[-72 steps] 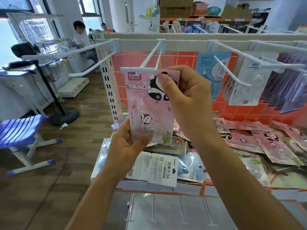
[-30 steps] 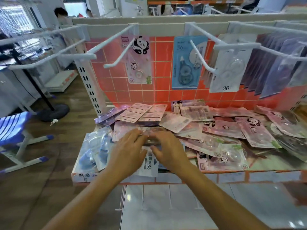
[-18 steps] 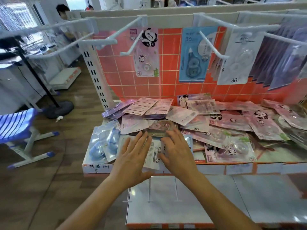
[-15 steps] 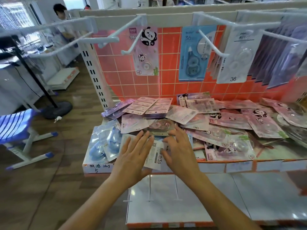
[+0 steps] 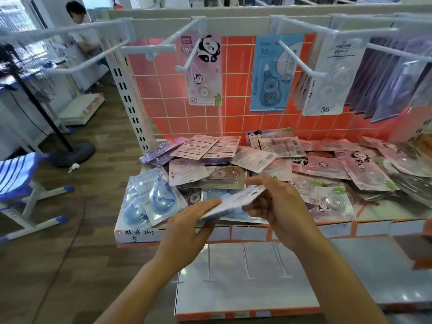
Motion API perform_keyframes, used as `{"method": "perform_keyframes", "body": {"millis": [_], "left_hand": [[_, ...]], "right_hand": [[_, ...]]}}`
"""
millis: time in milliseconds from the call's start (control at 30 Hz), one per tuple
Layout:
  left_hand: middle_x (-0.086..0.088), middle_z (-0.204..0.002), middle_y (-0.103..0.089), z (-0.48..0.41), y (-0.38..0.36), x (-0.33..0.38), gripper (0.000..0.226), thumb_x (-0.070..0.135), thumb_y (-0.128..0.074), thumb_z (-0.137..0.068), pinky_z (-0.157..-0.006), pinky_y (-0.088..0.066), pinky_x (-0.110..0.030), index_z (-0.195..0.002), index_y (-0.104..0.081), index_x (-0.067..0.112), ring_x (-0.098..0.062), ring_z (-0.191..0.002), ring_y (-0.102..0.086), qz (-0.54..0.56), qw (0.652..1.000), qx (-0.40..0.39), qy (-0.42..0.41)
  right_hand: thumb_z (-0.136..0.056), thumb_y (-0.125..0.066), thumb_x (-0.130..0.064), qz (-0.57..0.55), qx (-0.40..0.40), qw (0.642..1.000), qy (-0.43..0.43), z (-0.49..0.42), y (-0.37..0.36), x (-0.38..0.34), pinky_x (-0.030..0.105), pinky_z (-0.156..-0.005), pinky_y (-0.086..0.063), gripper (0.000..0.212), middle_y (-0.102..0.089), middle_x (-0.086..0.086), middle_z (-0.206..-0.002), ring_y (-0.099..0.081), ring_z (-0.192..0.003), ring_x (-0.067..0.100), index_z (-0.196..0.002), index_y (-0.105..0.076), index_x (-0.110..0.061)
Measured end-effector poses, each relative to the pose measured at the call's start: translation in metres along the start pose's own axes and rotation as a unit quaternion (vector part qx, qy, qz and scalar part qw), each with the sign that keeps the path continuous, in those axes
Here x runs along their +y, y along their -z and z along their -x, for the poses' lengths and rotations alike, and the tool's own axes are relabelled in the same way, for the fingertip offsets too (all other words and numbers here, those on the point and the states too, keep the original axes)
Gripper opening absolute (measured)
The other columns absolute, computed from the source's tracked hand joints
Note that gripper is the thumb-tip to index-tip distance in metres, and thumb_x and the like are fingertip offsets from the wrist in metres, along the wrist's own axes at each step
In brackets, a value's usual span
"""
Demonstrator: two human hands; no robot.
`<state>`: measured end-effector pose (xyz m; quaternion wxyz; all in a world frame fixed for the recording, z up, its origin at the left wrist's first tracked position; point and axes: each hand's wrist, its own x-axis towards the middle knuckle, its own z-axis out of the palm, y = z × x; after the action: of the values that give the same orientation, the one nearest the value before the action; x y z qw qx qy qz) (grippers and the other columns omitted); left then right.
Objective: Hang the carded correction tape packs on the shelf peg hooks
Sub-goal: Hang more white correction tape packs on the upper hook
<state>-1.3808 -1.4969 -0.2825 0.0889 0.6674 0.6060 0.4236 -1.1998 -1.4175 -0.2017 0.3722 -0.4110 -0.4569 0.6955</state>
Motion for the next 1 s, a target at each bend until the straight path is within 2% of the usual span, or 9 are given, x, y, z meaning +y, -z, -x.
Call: {"method": "perform_keyframes", "body": {"millis": [33, 67, 133, 233, 333, 500, 700, 1000], "left_hand": [[0.03, -0.103, -0.064, -0.001, 0.003, 0.008, 0.029, 0.039, -0.059, -0.085, -0.077, -0.049, -0.011, -0.114, -0.061, 0.035, 0.006, -0.093, -0.061, 0.031, 0.999, -0.008, 0.033], [0.027, -0.092, -0.066, -0.002, 0.006, 0.015, 0.021, 0.045, -0.061, -0.083, -0.071, -0.049, -0.012, -0.103, -0.061, 0.037, 0.003, -0.084, -0.063, 0.064, 0.996, -0.014, 0.068], [0.012, -0.089, -0.069, -0.004, 0.009, 0.028, 0.018, 0.044, -0.068, -0.083, -0.065, -0.055, -0.019, -0.094, -0.06, 0.033, -0.003, -0.08, -0.067, 0.165, 0.975, -0.018, 0.148], [0.003, -0.096, -0.071, -0.006, 0.011, 0.041, 0.026, 0.031, -0.062, -0.077, -0.064, -0.056, -0.021, -0.101, -0.058, 0.024, -0.008, -0.09, -0.07, 0.311, 0.92, -0.03, 0.237], [-0.001, -0.102, -0.072, -0.005, 0.01, 0.044, 0.037, 0.03, -0.061, -0.074, -0.064, -0.06, -0.035, -0.108, -0.056, 0.019, -0.022, -0.094, -0.071, 0.397, 0.872, -0.04, 0.285], [-0.002, -0.104, -0.073, -0.002, 0.007, 0.046, 0.038, 0.028, -0.058, -0.078, -0.066, -0.06, -0.038, -0.114, -0.055, 0.018, -0.026, -0.096, -0.07, 0.423, 0.854, -0.048, 0.299], [-0.003, -0.105, -0.073, -0.001, 0.005, 0.047, 0.038, 0.028, -0.058, -0.079, -0.069, -0.061, -0.041, -0.115, -0.055, 0.017, -0.027, -0.096, -0.07, 0.429, 0.851, -0.055, 0.299], [-0.002, -0.109, -0.072, -0.004, -0.001, 0.053, 0.042, 0.028, -0.058, -0.079, -0.071, -0.061, -0.04, -0.119, -0.052, 0.021, -0.026, -0.099, -0.07, 0.447, 0.839, -0.066, 0.303]], "right_hand": [[-0.1, -0.04, -0.036, 0.015, 0.012, 1.0, 0.006, 0.0, -0.001, -0.002, 0.025, -0.051, -0.049, 0.041, -0.063, 0.005, -0.061, -0.059, -0.054, 0.016, -0.085, -0.066, -0.007], [-0.1, -0.038, -0.041, 0.032, 0.03, 0.999, 0.009, -0.001, -0.001, -0.003, 0.026, -0.051, -0.046, 0.046, -0.059, 0.003, -0.057, -0.055, -0.051, 0.015, -0.082, -0.065, -0.007], [-0.1, -0.038, -0.041, 0.063, 0.047, 0.997, 0.015, -0.001, -0.002, -0.003, 0.026, -0.05, -0.04, 0.045, -0.052, 0.001, -0.055, -0.046, -0.049, 0.013, -0.086, -0.067, -0.009], [-0.098, -0.047, -0.026, 0.101, 0.031, 0.993, 0.052, 0.0, -0.004, 0.003, 0.022, -0.048, -0.038, 0.027, -0.048, 0.002, -0.055, -0.04, -0.049, 0.011, -0.09, -0.07, -0.013], [-0.097, -0.051, -0.019, 0.118, 0.013, 0.991, 0.057, 0.001, -0.005, 0.01, 0.019, -0.049, -0.04, 0.018, -0.056, -0.007, -0.054, -0.043, -0.048, 0.004, -0.092, -0.069, -0.018], [-0.095, -0.055, -0.014, 0.112, 0.009, 0.993, 0.044, -0.002, -0.004, 0.018, 0.021, -0.056, -0.045, 0.016, -0.069, -0.009, -0.072, -0.052, -0.056, 0.003, -0.093, -0.07, -0.016], [-0.094, -0.056, -0.015, 0.113, 0.02, 0.992, 0.048, -0.002, -0.002, 0.02, 0.021, -0.058, -0.048, 0.016, -0.071, -0.008, -0.074, -0.056, -0.061, 0.004, -0.088, -0.07, -0.02], [-0.095, -0.055, -0.018, 0.097, 0.027, 0.994, 0.054, 0.002, 0.005, 0.021, 0.024, -0.062, -0.051, 0.017, -0.073, -0.005, -0.084, -0.058, -0.066, 0.006, -0.091, -0.07, -0.025]]}}
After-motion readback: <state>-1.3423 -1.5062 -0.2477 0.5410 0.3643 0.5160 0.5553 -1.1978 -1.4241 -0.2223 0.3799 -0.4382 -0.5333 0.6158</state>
